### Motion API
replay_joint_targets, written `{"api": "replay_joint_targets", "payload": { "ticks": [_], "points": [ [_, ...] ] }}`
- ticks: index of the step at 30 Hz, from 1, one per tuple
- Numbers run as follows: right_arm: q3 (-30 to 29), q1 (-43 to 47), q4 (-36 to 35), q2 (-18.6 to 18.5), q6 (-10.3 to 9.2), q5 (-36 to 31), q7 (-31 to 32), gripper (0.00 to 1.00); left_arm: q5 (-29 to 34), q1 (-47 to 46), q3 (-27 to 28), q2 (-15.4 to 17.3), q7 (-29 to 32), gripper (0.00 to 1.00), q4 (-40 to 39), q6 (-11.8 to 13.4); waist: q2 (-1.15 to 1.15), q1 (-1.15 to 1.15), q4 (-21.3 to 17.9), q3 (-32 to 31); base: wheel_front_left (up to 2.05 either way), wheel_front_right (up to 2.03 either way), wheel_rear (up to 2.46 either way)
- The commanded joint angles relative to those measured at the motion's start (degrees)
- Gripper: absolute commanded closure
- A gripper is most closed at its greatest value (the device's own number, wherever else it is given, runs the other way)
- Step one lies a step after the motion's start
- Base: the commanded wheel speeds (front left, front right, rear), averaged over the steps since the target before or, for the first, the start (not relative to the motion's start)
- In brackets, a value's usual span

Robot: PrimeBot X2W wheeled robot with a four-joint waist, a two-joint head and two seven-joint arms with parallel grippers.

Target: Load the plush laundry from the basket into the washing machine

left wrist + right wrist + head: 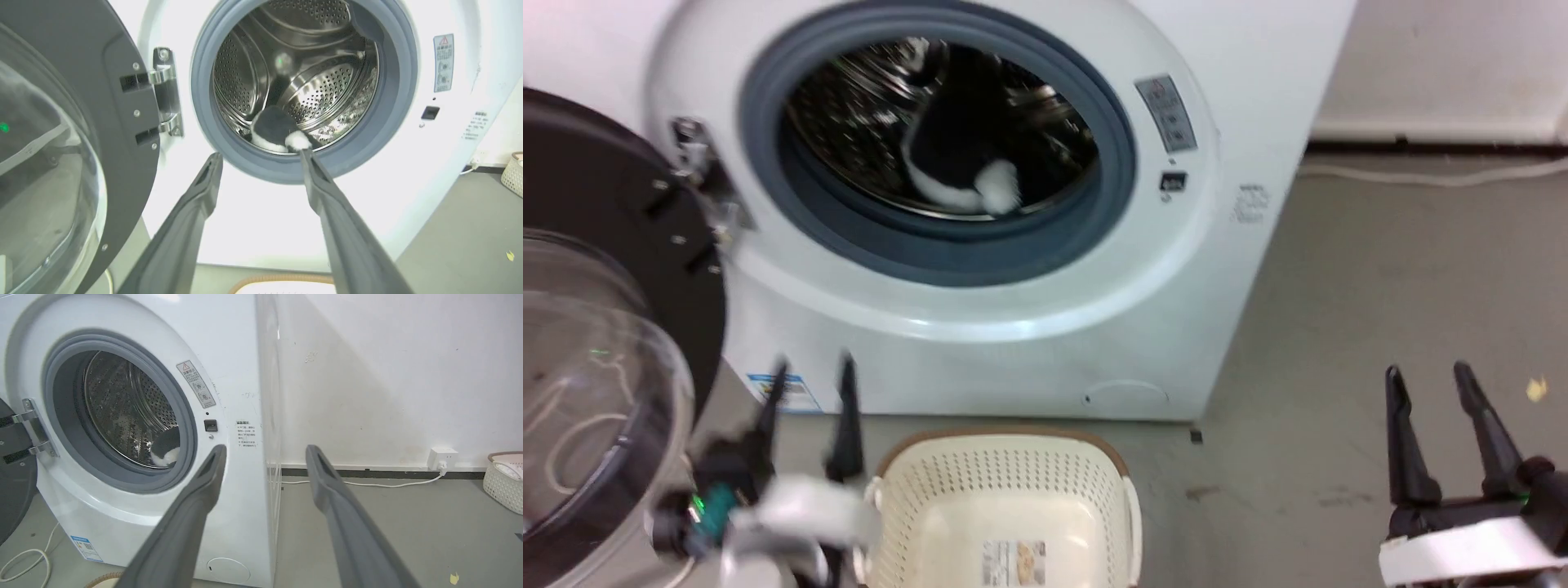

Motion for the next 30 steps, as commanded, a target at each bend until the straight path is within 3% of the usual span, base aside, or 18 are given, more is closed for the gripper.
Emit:
{"api": "replay_joint_targets", "payload": {
  "ticks": [1, 8, 12, 13, 30],
  "points": [
    [0.17, 0.89, 0.25, -0.04, -0.05, -0.29, -0.25, 0.0, 0.62, 1.59, -0.53, -0.35, -0.24, 0.0, -0.57, 0.29, 0.0, 0.02, 1.32, -1.49, 0.0, 0.0, 0.0],
    [0.93, 2.72, 1.6, -0.04, -0.05, -0.12, -0.25, 0.0, 3.78, 7.92, -2.54, -1.37, -0.24, 0.0, -2.91, 2.12, 0.0, 0.02, 1.55, -2.48, 0.0, 0.0, 0.0],
    [1.23, 2.96, 2.04, -0.04, -0.05, -0.2, -0.25, 0.0, 4.96, 8.72, -3.31, -1.43, -0.25, 0.0, -3.58, 1.95, 0.0, 0.02, 1.37, -2.24, 0.0, 0.0, 0.0],
    [1.33, 2.24, 2.01, 0.0, 0.0, 0.01, 0.0, 1.0, 4.71, 8.09, -3.45, -1.44, 0.0, 1.0, -3.41, 1.56, 0.0, 0.03, 1.3, -2.16, 0.0, 0.0, 0.0],
    [1.99, 1.95, 1.8, 0.0, -0.01, -0.84, 1.81, 1.0, 5.63, 8.2, -2.84, -1.77, 1.86, 1.0, -4.6, 1.62, 0.0, 0.03, 1.46, -2.33, 0.0, 0.0, 0.0]
  ]
}}
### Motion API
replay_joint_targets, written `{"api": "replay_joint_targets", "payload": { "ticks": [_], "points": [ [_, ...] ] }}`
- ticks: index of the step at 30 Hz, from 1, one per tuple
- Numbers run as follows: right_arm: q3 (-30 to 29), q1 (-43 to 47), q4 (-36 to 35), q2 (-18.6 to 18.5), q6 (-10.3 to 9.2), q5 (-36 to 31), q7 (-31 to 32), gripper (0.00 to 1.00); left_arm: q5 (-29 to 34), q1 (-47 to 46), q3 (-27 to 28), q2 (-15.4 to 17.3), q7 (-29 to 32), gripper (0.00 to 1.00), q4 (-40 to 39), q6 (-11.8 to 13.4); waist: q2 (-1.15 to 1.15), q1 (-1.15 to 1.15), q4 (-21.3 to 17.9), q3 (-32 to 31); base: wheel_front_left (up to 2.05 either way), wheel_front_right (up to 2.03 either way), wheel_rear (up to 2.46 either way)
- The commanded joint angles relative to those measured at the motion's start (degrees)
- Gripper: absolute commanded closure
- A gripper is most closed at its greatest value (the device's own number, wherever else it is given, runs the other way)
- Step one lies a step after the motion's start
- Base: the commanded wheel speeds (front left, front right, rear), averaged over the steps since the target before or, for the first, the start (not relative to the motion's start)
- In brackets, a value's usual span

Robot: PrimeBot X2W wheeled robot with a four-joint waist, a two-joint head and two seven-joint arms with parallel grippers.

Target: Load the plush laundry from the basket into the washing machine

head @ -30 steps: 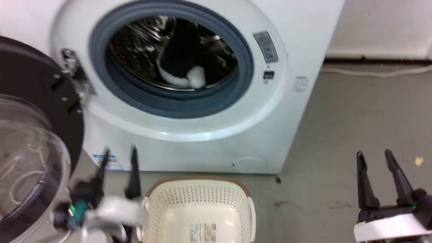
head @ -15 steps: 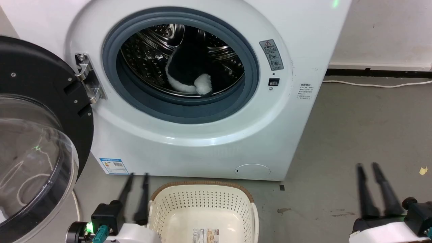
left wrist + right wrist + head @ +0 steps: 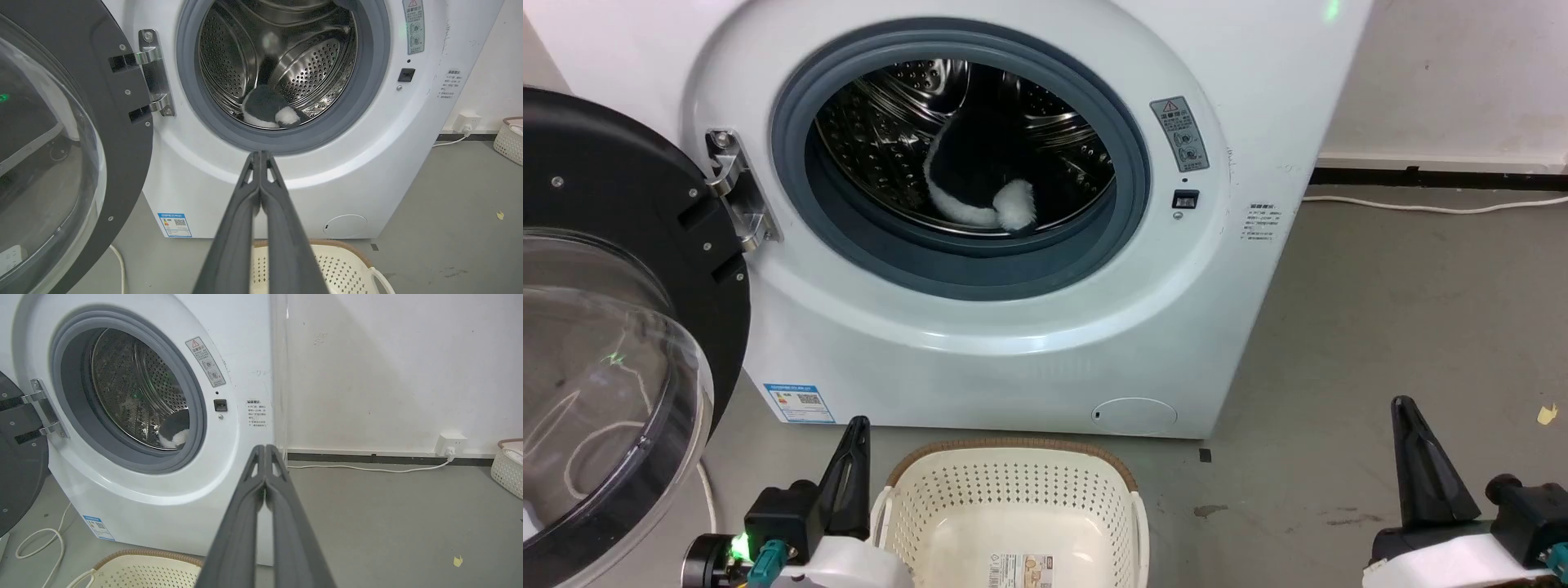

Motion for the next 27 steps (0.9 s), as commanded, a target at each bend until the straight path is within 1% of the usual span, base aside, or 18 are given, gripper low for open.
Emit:
{"api": "replay_joint_targets", "payload": {
  "ticks": [1, 27],
  "points": [
    [0.2, -0.23, -0.18, 0.0, -0.01, -0.45, 0.37, 1.0, 0.58, 0.14, 0.29, -0.07, 0.33, 1.0, -0.52, 0.07, 0.0, 0.0, 0.02, -0.02, 0.0, 0.0, 0.0],
    [1.36, -0.68, -0.54, -0.01, -0.02, -1.96, 3.55, 1.0, 2.46, 0.39, 1.36, -0.56, 3.5, 1.0, -2.73, 0.18, 0.0, 0.0, 0.31, -0.33, 0.0, 0.0, 0.0]
  ]
}}
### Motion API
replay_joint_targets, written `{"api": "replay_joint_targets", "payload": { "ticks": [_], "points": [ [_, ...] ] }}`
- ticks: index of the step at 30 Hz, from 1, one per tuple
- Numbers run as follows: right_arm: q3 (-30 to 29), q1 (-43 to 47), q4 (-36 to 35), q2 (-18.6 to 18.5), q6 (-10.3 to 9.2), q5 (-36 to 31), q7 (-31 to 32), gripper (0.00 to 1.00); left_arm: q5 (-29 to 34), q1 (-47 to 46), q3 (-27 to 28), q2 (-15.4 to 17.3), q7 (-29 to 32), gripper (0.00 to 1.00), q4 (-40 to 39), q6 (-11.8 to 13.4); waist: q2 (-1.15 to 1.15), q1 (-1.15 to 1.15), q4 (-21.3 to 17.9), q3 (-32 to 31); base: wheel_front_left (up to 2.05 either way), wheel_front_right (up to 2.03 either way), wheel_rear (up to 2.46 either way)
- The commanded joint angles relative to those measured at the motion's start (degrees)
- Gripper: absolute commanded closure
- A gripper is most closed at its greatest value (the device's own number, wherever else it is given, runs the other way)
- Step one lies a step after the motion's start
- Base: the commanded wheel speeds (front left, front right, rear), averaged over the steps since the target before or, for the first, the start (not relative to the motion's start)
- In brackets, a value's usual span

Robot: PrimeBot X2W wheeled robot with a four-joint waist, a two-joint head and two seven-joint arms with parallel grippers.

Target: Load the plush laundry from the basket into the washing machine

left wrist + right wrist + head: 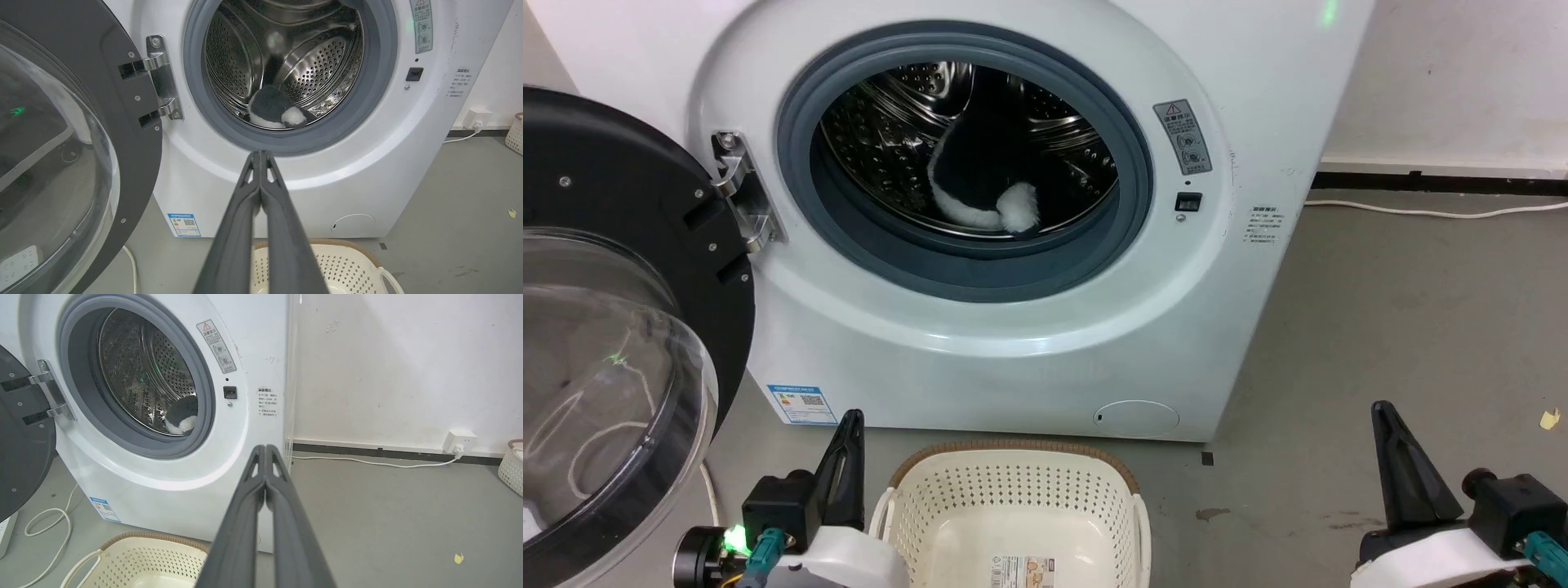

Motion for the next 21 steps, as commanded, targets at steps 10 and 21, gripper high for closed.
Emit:
{"api": "replay_joint_targets", "payload": {
  "ticks": [10, 21],
  "points": [
    [0.5, -0.75, -0.43, -0.02, -0.02, -0.9, 1.25, 1.0, 1.04, 0.47, 0.47, -0.31, 1.31, 1.0, -1.24, 0.22, 0.0, 0.0, 0.11, -0.11, 0.0, 0.0, 0.0],
    [0.97, -0.93, -0.58, -0.02, -0.03, -1.52, 2.54, 1.0, 1.8, 0.57, 0.91, -0.51, 2.6, 1.0, -2.14, 0.26, 0.0, 0.0, 0.22, -0.24, 0.0, 0.0, 0.0]
  ]
}}
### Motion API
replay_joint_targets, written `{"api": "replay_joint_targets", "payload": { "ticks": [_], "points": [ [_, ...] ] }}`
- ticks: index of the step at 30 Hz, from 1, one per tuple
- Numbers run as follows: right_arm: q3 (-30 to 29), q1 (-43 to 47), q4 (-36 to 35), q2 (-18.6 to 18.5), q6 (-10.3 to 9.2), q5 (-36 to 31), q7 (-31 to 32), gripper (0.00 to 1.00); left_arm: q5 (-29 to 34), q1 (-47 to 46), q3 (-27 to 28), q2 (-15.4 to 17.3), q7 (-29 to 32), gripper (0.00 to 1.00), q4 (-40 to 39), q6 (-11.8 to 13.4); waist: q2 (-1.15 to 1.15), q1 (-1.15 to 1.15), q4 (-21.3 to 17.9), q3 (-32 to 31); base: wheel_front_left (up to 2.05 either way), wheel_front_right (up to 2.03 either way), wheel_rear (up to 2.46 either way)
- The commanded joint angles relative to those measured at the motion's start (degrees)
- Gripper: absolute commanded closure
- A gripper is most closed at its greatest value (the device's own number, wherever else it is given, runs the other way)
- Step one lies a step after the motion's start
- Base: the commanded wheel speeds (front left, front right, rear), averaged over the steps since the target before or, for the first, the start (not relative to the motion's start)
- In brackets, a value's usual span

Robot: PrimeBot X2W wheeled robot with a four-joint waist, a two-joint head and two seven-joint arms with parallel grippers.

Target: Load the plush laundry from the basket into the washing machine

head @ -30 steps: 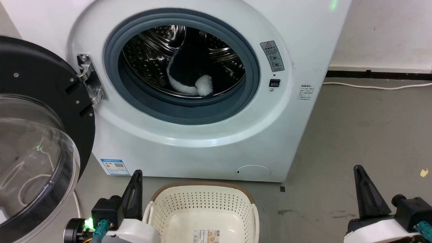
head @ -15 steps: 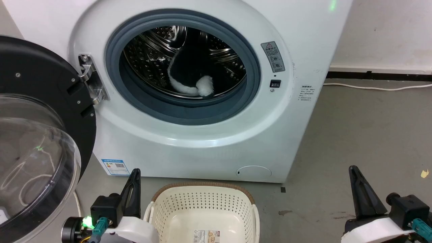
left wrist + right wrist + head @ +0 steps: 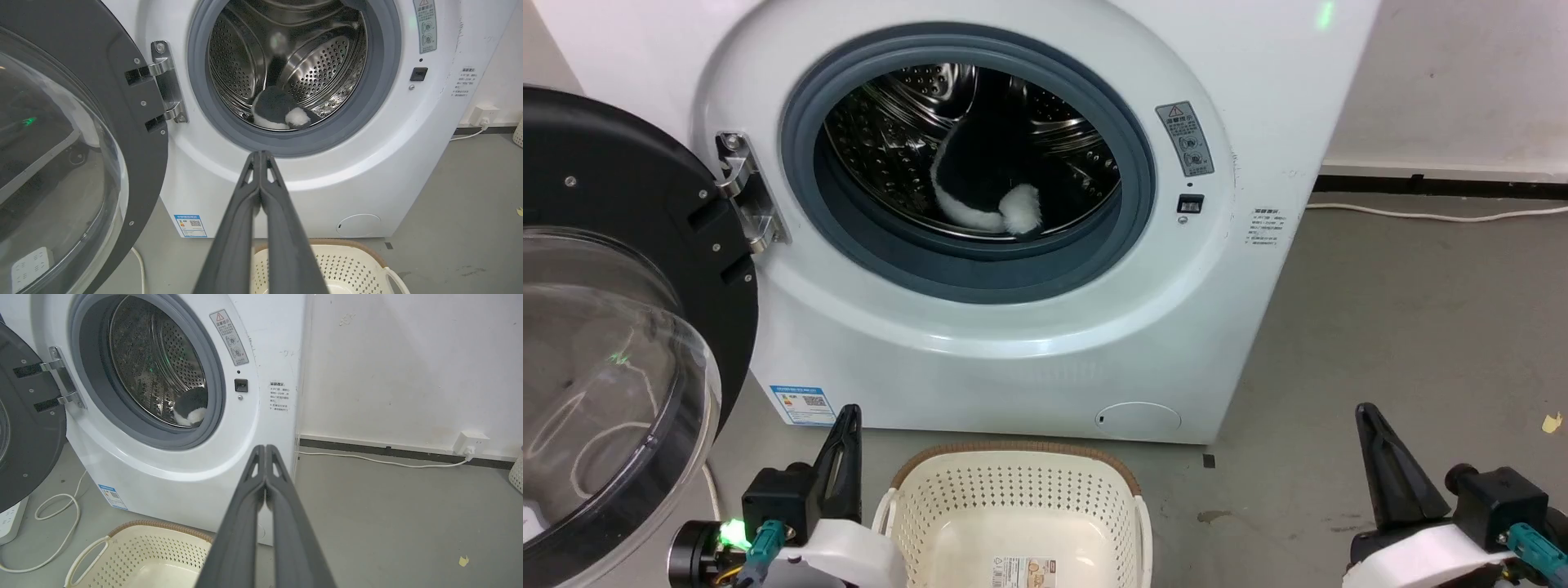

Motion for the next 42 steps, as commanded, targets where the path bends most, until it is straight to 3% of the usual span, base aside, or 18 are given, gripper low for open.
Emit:
{"api": "replay_joint_targets", "payload": {
  "ticks": [1, 42],
  "points": [
    [0.19, -0.71, -0.36, -0.02, -0.03, -0.55, 0.39, 1.0, 0.48, 0.57, 0.27, -0.28, 0.34, 1.0, -0.49, 0.25, 0.0, 0.0, 0.01, -0.01, 0.0, 0.0, 0.0],
    [1.95, -1.39, -0.91, -0.03, -0.05, -2.85, 5.21, 1.0, 3.33, 0.94, 1.89, -1.02, 5.14, 1.0, -3.84, 0.42, 0.0, -0.01, 0.45, -0.48, 0.0, 0.0, 0.0]
  ]
}}
